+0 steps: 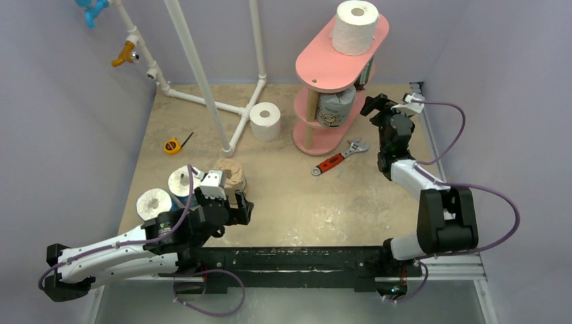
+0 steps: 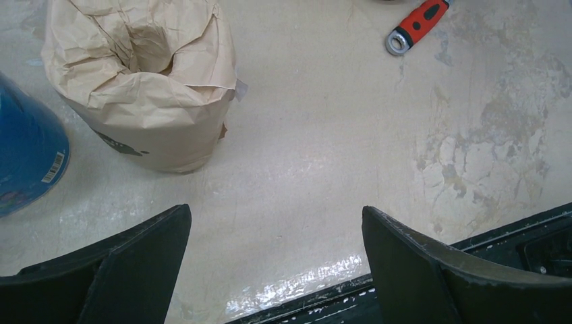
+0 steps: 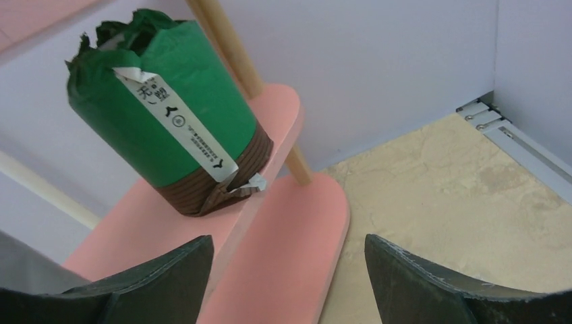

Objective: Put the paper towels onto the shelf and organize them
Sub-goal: Move the paper towel to the shelf.

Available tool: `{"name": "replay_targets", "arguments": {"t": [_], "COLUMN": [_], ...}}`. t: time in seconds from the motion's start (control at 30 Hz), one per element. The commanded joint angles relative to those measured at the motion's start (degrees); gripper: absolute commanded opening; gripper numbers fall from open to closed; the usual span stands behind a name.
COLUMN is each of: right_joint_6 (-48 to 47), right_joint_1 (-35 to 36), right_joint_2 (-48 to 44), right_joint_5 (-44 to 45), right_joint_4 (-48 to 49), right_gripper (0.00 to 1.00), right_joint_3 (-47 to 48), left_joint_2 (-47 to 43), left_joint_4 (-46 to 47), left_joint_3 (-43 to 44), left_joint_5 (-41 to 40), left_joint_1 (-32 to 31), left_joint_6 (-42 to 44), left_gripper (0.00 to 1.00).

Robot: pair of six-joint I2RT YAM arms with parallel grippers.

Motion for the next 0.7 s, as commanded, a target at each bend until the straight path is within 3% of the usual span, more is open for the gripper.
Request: {"name": "replay_targets", "arguments": {"t": [0.0,0.33,0.67], "right_joint_6": [-0.02,3.07,3.85], "right_joint_1": [-4.05,-5.98,-5.98], "right_joint_2": [2.65,9.42,14.72], "right_joint_5": [-9.70,-19.78,-22.56], "right_joint_4": [9.97,14.75,14.41], "right_gripper": [0.83,0.81,0.81], "right_joint_3": [3.71,7.77,13.66], "left_joint_2": [0.69,5.18,4.70], "left_joint_4": [1.18,1.80,1.77], "left_joint_3": [2.36,4.58,4.74], "left_joint_5": [-2.65,-3.87,-4.72], "left_joint_1": [0.03,0.03,0.12], "left_joint_6": [0.77,3.52,4.51], "left_gripper": [0.97,0.98,0.99]}}
